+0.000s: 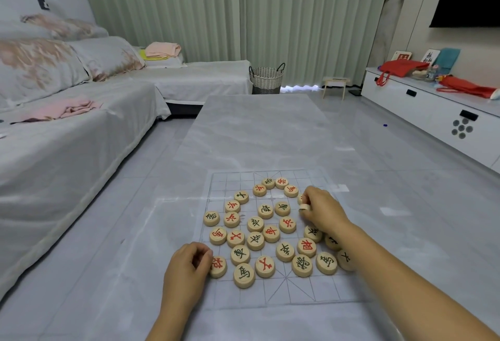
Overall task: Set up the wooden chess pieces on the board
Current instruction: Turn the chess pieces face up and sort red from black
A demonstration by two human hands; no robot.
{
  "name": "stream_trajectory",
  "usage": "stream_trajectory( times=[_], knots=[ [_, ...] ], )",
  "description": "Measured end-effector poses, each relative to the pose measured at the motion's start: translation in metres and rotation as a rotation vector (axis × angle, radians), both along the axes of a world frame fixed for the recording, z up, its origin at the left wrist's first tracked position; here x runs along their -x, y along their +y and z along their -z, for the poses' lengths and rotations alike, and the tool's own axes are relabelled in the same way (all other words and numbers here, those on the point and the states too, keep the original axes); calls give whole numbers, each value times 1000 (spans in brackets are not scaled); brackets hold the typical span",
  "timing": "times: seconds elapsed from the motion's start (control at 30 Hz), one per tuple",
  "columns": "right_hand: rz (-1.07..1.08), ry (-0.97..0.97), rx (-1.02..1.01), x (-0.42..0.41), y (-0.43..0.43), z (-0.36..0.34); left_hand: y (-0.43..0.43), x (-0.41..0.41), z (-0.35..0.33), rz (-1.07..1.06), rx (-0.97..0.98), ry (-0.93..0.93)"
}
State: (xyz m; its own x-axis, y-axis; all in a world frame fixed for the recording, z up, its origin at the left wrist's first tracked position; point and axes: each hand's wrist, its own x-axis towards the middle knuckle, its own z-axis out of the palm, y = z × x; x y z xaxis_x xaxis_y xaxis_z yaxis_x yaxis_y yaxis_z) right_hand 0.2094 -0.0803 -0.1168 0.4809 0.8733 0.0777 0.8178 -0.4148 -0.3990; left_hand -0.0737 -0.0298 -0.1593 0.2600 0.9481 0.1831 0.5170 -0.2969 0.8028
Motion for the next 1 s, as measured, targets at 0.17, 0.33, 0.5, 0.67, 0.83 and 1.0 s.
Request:
stream_trajectory(
  times=[0.17, 0.33, 0.5, 0.67, 0.83, 1.0],
  knots=[
    [-126, 68, 11, -6, -8, 10, 0, 0, 0, 0, 3, 6],
    [-75, 177, -87, -12, -17, 10, 1, 1, 0, 1, -3, 13],
    [172, 511, -388, -25, -42, 11, 0, 1, -1, 5, 3, 7],
    [205, 514, -397, -28, -80, 23, 0, 0, -2, 11, 5, -15],
    [282, 505, -589, -15, -104, 29, -2, 0, -3, 9, 2, -17],
    [327, 471, -535, -18, -123, 32, -1, 1, -1, 11, 9, -15]
  ],
)
